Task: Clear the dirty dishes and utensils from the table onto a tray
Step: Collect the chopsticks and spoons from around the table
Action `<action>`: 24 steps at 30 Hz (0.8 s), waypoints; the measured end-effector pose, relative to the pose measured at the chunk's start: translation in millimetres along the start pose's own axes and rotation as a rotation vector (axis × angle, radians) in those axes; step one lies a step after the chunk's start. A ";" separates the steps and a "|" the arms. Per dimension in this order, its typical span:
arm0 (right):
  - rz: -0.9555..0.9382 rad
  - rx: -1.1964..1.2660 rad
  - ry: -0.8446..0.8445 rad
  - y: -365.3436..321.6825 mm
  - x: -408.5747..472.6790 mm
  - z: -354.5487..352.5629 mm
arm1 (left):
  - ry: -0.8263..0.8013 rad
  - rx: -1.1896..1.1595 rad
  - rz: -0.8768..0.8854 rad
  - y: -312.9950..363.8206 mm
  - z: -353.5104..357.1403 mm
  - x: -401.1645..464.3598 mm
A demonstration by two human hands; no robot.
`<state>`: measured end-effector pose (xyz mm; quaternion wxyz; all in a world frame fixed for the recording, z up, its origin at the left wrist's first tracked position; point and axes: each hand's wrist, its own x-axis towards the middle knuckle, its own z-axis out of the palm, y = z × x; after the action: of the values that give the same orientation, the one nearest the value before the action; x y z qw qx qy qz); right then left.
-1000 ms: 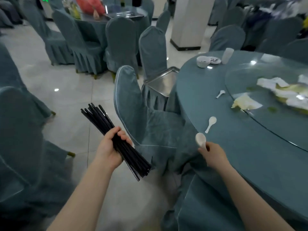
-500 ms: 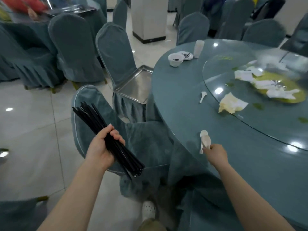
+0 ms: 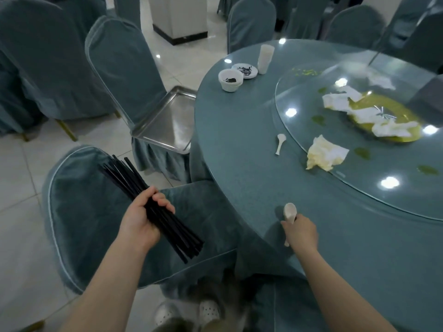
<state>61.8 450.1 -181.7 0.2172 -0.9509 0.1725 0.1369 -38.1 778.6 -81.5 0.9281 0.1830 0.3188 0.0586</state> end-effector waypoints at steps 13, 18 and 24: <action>0.117 0.014 0.053 -9.4 -16.8 2.2 | -0.063 0.099 -0.136 29.3 21.2 44.1; 0.078 0.048 0.117 -24.7 -14.2 -2.6 | -0.093 0.113 -0.143 38.6 30.2 62.4; 0.048 0.071 0.092 -47.8 22.3 -12.0 | -0.071 0.106 -0.140 44.1 46.5 87.3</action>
<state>102.8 479.1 -161.3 0.2394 -0.9435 0.2098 0.0921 59.7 825.1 -80.7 0.9297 0.2109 0.3005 -0.0300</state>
